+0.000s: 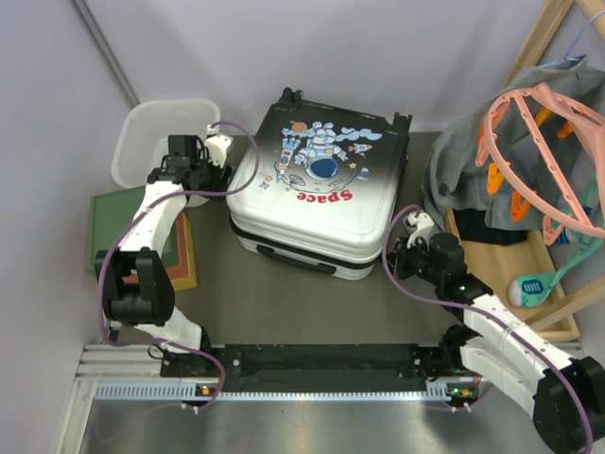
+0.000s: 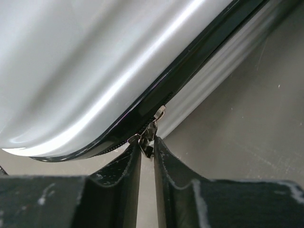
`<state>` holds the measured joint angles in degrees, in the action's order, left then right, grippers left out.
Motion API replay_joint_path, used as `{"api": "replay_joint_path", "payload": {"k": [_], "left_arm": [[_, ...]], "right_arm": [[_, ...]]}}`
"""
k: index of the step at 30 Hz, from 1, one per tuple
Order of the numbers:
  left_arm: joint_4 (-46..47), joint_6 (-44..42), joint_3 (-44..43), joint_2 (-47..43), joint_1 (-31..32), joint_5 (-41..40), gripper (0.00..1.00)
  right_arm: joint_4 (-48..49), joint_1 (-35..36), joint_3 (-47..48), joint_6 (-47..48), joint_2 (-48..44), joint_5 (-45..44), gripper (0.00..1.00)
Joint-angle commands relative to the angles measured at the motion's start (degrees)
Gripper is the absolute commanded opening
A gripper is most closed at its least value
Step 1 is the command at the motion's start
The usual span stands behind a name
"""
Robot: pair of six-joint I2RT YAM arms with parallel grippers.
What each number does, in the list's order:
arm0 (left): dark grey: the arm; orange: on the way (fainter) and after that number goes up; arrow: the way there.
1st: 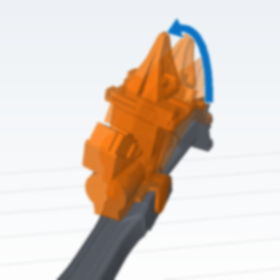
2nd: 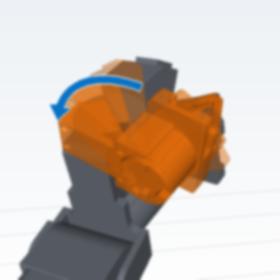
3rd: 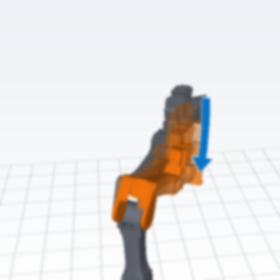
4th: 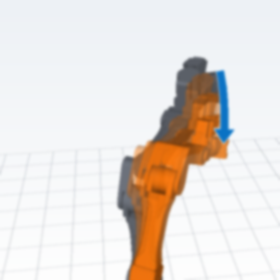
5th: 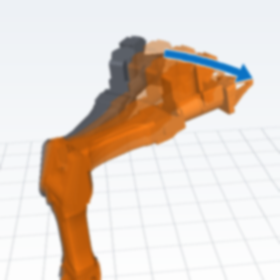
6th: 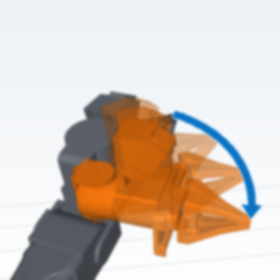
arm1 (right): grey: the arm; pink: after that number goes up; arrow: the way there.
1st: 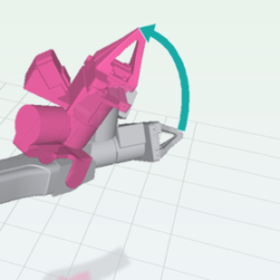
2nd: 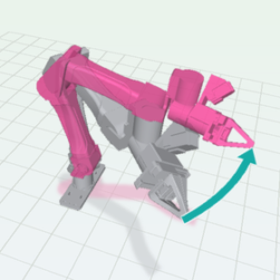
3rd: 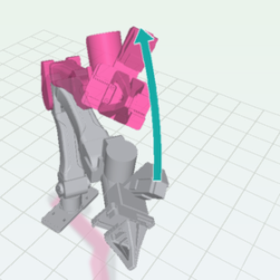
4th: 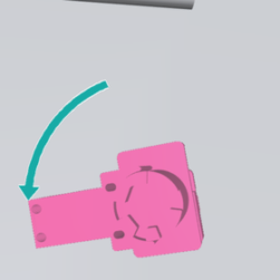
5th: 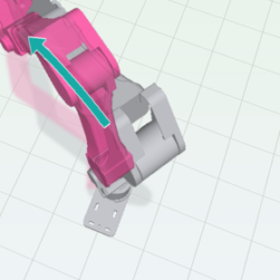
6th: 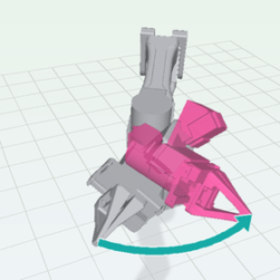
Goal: Open, take out, and arrange the luggage
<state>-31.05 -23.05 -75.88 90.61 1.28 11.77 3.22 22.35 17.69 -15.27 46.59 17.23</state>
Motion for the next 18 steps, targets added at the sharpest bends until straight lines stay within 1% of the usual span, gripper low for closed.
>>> {"api": "replay_joint_path", "payload": {"k": [1, 5, 10, 14, 18], "left_arm": [[-3.76, 1.08, 0.55, -1.05, 2.59, 7.04, 0.69], [-3.76, 0.90, 0.55, -0.96, 2.59, 6.78, 0.69], [-3.67, 0.90, 0.20, -0.52, 2.59, 6.69, 0.69], [-3.58, 1.16, 0.03, -0.26, 2.50, 6.86, 0.69], [-3.67, 1.08, 0.03, -0.26, 2.59, 6.51, 0.69]], "right_arm": [[-2.34, 1.56, 2.09, -1.78, 0.00, 2.28, 0.18], [-3.05, 1.56, 0.85, -3.45, -3.33, 1.93, 0.19], [-6.64, 1.56, 0.85, -3.63, -6.60, 1.66, 0.17], [-5.51, 1.56, 1.03, -3.10, -5.55, 0.43, 0.17], [-3.93, 1.47, 2.25, -2.22, -1.86, -0.89, 0.17]]}}
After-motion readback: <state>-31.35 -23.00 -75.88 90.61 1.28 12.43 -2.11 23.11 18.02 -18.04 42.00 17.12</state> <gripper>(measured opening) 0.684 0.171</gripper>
